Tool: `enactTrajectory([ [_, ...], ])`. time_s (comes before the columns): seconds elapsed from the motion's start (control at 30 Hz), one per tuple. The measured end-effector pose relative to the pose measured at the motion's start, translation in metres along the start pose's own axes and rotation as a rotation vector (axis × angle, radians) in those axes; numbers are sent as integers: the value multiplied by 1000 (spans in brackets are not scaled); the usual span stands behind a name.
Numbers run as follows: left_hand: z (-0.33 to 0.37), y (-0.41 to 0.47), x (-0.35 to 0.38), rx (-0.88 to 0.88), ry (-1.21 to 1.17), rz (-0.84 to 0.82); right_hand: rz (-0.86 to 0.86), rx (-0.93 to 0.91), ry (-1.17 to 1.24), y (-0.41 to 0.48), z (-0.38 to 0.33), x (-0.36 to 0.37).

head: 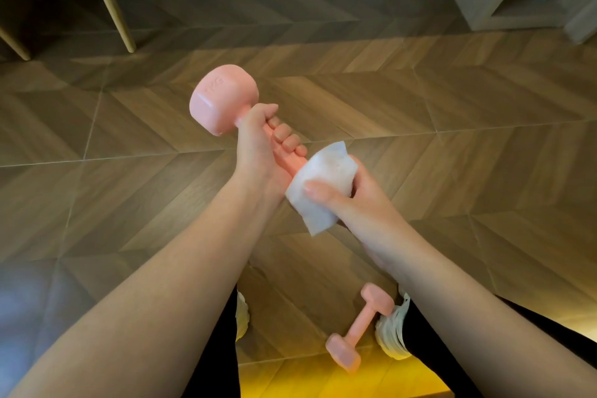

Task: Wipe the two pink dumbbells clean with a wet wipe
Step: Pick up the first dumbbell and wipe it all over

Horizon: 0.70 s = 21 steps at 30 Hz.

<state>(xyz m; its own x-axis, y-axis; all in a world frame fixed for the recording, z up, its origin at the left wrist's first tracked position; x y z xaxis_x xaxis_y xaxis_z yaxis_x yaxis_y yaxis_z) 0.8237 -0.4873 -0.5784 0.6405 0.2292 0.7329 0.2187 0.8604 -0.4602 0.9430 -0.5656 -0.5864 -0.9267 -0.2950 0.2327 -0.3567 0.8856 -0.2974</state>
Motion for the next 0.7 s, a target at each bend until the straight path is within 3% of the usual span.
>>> enactTrajectory([
  [0.1,-2,0,2,1,12,-10,43,19,73,1,1,-1],
  [0.3,2,0,3,12,4,-31,-89,33,119,-4,2,-7],
  [0.57,-2,-2,8,23,54,-72,68,87,187,-1,1,-4],
  [0.7,1,-2,8,30,6,-83,-21,107,354,-4,-2,-6],
])
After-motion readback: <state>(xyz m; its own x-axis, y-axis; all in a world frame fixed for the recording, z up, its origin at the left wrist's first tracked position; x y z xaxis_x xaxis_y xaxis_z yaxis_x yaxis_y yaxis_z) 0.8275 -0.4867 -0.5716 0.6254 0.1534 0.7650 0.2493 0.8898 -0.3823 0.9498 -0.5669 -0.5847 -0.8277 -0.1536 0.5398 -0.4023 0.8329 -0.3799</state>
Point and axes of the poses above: each hand's wrist, its own y-axis towards the middle knuckle, its own x-axis out of the palm, z = x × y, the point moved 4 cm from there along y, towards the middle knuckle, and after that the axes turned 14 degrees about -z, right-handed, at the moved point
